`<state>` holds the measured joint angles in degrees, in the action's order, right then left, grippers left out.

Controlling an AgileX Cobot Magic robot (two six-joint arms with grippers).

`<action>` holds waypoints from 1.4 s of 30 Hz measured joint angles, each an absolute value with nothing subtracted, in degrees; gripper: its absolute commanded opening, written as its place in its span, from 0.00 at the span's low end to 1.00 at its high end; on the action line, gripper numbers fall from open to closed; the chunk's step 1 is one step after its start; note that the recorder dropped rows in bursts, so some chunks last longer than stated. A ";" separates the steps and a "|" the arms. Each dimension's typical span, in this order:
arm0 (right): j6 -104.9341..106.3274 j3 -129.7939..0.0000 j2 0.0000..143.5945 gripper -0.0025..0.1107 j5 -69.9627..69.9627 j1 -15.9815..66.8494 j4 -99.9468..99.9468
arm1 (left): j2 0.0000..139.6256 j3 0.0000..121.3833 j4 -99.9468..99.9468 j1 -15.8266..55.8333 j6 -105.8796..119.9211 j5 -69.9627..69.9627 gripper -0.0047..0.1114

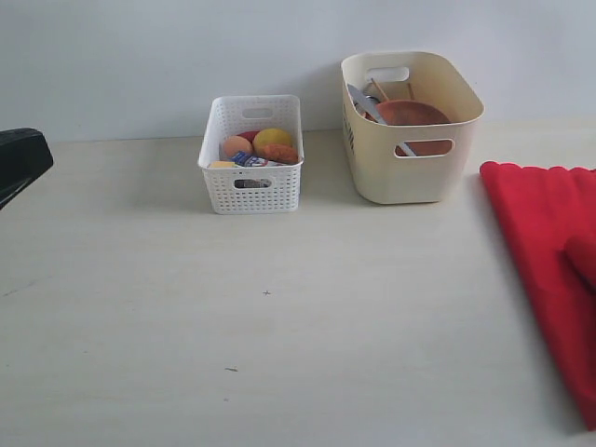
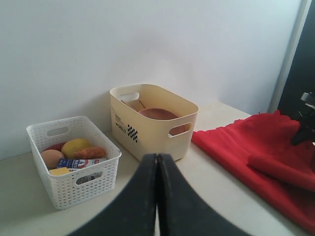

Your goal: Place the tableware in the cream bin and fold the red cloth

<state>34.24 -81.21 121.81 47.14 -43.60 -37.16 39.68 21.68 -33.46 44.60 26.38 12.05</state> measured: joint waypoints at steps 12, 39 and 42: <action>35.19 -81.21 121.81 0.02 47.37 -43.60 -38.83 | 39.68 21.68 -33.46 44.60 26.38 12.05 0.04; 35.22 -101.08 141.07 0.02 46.65 -39.42 -69.37 | 39.68 21.68 -33.46 44.60 26.38 11.94 0.04; 34.98 -102.96 142.54 0.02 44.45 -37.95 -70.85 | 39.68 21.68 -33.46 44.60 26.38 11.94 0.04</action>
<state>34.98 -102.96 142.54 44.45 -37.95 -70.85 39.68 21.68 -33.46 44.60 26.38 11.94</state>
